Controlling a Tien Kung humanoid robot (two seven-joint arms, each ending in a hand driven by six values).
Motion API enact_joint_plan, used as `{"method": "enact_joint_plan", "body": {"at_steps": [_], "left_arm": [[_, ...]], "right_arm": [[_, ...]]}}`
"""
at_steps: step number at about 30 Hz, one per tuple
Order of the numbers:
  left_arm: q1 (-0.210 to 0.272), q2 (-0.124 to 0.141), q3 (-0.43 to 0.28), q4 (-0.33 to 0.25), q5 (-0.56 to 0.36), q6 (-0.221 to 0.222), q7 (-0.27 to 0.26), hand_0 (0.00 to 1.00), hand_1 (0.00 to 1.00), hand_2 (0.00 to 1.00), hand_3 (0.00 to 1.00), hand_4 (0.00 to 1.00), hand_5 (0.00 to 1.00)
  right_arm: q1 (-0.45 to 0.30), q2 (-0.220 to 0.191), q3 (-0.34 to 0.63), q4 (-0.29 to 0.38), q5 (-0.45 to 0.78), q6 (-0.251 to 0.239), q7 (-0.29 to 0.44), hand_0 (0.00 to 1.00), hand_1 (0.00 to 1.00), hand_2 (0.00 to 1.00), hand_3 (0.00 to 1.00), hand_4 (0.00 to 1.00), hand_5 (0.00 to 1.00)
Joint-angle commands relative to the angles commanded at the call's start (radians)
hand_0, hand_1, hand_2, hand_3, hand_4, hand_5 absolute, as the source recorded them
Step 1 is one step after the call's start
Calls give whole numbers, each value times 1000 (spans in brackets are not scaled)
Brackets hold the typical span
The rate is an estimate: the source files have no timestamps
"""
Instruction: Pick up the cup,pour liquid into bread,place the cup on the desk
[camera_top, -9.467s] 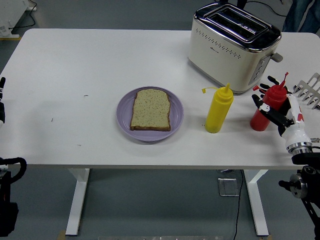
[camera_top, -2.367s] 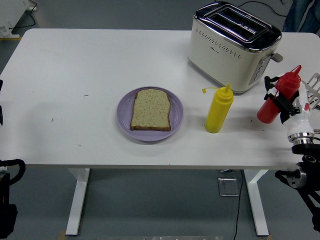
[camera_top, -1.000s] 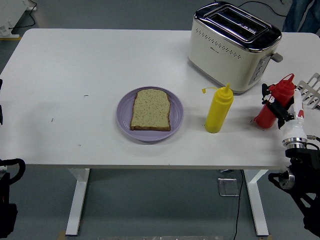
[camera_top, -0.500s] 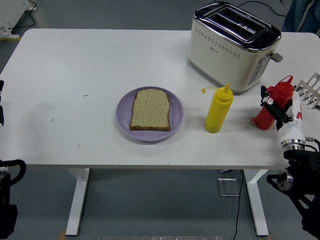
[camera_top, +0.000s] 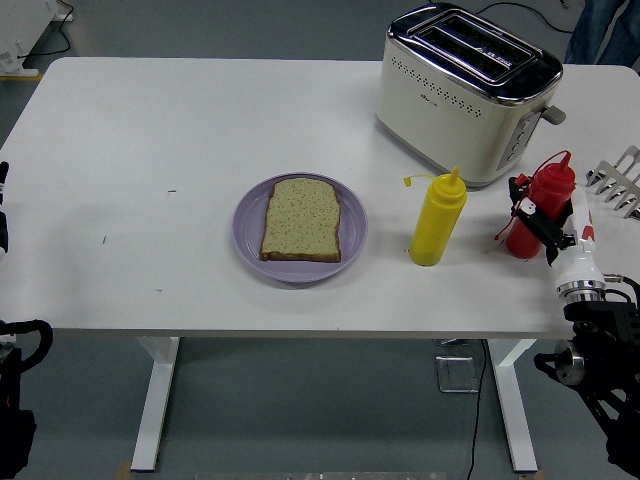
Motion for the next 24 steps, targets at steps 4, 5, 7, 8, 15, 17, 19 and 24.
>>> {"method": "enact_joint_plan", "body": {"at_steps": [4,5,7,8,15,17,19,24], "left_arm": [[0,0,-1,0,0,0,0,783,734,733,688,566,998],[-1,0,-2,0,0,0,0,783,734,733,688,565,998],[-1,0,-2,0,0,0,0,783,734,733,688,565,998],[-2,0,-2,0,0,0,0,783,734,733,688,565,998],[-4,0,-4,-1,-1,0,0,783,733,733,687,567,998],[-4,0,-4,-1,-1,0,0,783,733,733,688,566,998],[-4,0,-5,-1,-1,0,0,783,733,733,688,566,998],[-4,0,-5,-1,-1,1,-1,783,733,733,688,565,998]], "right_arm": [[-1,-1,3,3,-2,2,-5,305,282,324,383,859,370],[-2,-1,5,4,-3,2,-5,342,315,345,422,871,380],[-2,-1,6,5,-4,2,-5,342,315,345,422,871,380],[-3,-2,8,6,-4,3,-5,342,315,345,422,871,380],[-11,-6,11,19,-30,-1,-17,371,352,375,460,874,382],[-12,-6,14,21,-40,-1,-24,482,447,442,557,881,379],[-14,-7,16,22,-45,0,-28,482,447,442,557,881,379],[-20,-9,21,25,-47,3,-31,598,543,529,705,883,370]]}}
